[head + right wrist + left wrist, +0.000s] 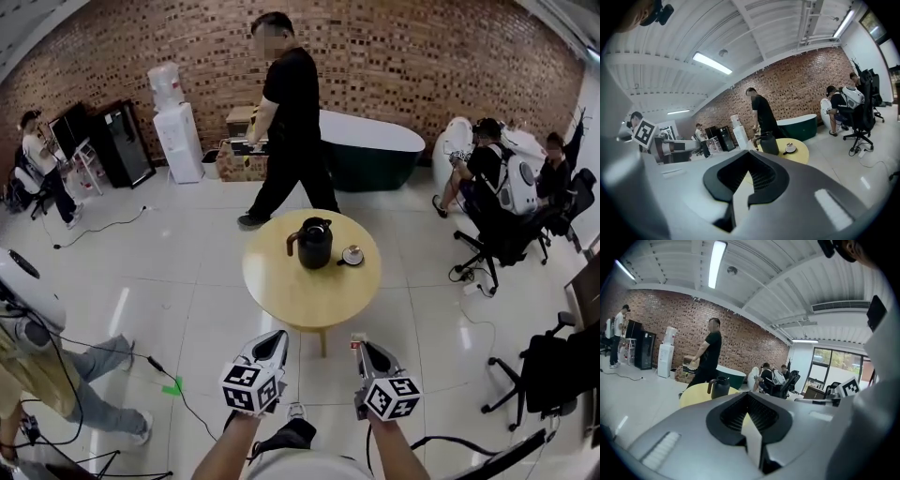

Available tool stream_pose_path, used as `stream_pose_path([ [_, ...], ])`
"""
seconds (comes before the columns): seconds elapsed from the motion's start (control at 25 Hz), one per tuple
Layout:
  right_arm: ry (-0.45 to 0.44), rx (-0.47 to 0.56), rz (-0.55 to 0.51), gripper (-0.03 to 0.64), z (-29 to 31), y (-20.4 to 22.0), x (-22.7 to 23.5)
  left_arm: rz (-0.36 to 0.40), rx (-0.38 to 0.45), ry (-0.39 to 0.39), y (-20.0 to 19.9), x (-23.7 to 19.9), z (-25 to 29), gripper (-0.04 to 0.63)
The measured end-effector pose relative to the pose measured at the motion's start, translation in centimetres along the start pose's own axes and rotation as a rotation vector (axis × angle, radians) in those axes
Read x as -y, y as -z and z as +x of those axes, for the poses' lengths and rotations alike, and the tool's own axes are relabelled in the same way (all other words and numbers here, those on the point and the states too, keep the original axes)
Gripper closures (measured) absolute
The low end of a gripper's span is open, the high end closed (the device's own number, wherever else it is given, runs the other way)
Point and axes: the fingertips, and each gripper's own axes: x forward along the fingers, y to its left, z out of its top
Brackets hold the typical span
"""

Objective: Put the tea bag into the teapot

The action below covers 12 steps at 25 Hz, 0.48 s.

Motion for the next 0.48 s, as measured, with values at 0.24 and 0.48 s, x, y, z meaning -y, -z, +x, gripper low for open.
stream_pose_path([
  [0.24,0.003,0.029,-0.036,0.615,5.1,-3.4,-0.6,0.001,-0.008,0.009,-2.3,-4.0,3.2,0.583],
  [0.48,0.012,0.047,-0.117,0.615,7.2,-6.6,1.6,0.001,-0.036,0.013,-2.3,-4.8,6.4,0.583],
])
